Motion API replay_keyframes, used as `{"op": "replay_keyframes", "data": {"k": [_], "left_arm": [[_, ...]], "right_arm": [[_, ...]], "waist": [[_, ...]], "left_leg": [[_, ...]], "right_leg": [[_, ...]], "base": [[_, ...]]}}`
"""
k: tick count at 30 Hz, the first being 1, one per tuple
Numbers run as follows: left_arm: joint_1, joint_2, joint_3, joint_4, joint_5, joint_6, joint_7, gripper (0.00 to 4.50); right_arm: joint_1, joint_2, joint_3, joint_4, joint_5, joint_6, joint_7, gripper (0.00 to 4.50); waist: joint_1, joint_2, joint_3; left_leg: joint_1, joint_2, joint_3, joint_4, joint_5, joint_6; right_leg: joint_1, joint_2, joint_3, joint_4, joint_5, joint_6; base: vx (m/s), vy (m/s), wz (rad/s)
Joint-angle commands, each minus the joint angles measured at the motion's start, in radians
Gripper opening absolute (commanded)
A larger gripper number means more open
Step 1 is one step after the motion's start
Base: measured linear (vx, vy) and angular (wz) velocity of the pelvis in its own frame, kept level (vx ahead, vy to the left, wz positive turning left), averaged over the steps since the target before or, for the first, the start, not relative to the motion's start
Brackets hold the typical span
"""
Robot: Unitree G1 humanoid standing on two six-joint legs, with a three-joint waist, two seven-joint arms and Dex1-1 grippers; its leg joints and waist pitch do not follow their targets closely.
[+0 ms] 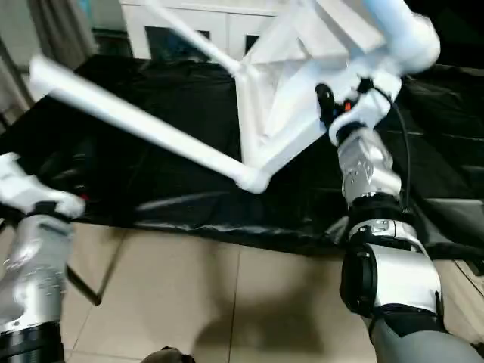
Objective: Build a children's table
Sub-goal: Flip table
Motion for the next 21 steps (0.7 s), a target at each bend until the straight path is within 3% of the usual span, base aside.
{"op": "replay_keyframes", "data": {"k": [1,5,6,8,11,13,18,21], "left_arm": [[0.005,0.024,-0.052,-0.015,0.055,-0.005,-0.031,4.07],[0.001,0.079,-0.125,-0.031,0.116,-0.001,-0.075,4.07],[0.0,0.09,-0.14,-0.037,0.125,-0.001,-0.086,4.07],[-0.008,0.136,-0.202,-0.06,0.177,0.0,-0.129,4.07],[-0.016,0.145,-0.224,-0.07,0.182,0.019,-0.141,4.07],[-0.018,0.149,-0.237,-0.066,0.191,0.034,-0.145,4.07],[-0.015,0.154,-0.258,-0.052,0.202,0.044,-0.152,4.07],[-0.015,0.155,-0.269,-0.058,0.201,0.047,-0.163,4.07]], "right_arm": [[0.007,-0.03,0.055,-0.023,-0.093,-0.02,0.003,2.22],[-0.004,-0.053,0.068,-0.029,-0.126,-0.021,-0.05,2.2],[-0.006,-0.058,0.07,-0.03,-0.131,-0.022,-0.062,2.19],[-0.016,-0.074,0.079,-0.033,-0.155,-0.037,-0.123,2.19],[-0.023,-0.075,0.083,-0.033,-0.177,-0.053,-0.16,2.19],[-0.028,-0.074,0.088,-0.032,-0.19,-0.06,-0.174,2.15],[-0.049,-0.071,0.101,-0.012,-0.204,-0.079,-0.2,2.08],[-0.059,-0.07,0.104,-0.004,-0.21,-0.084,-0.201,2.04]], "waist": [[-0.008,-0.01,-0.071],[-0.005,-0.009,-0.073],[-0.005,-0.013,-0.072],[-0.003,-0.009,-0.071],[-0.003,-0.005,-0.068],[-0.008,-0.003,-0.068],[-0.013,-0.004,-0.07],[-0.014,-0.005,-0.072]], "left_leg": [[0.045,0.07,-0.036,-0.095,-0.226,-0.025],[0.049,0.07,-0.034,-0.092,-0.205,-0.014],[0.049,0.07,-0.033,-0.092,-0.205,-0.014],[0.05,0.071,-0.035,-0.094,-0.218,-0.024],[0.056,0.07,-0.032,-0.097,-0.262,-0.054],[0.051,0.068,-0.034,-0.1,-0.286,-0.073],[0.047,0.066,-0.036,-0.098,-0.277,-0.072],[0.046,0.066,-0.035,-0.095,-0.252,-0.053]], "right_leg": [[0.018,-0.041,0.016,-0.067,-0.124,-0.169],[0.016,-0.039,0.016,-0.064,-0.099,-0.183],[0.016,-0.038,0.016,-0.064,-0.097,-0.186],[0.014,-0.037,0.014,-0.063,-0.111,-0.187],[0.008,-0.038,0.016,-0.066,-0.137,-0.184],[0.011,-0.036,0.016,-0.066,-0.14,-0.173],[0.016,-0.036,0.016,-0.063,-0.106,-0.168],[0.018,-0.036,0.016,-0.059,-0.077,-0.181]], "base": [[0.0,0.0,0.0],[0.0,0.0,0.0],[0.0,0.0,0.0],[0.0,0.0,0.0],[0.0,0.0,0.0],[0.0,0.0,0.0],[0.0,0.0,0.0],[0.0,0.0,0.0]]}}
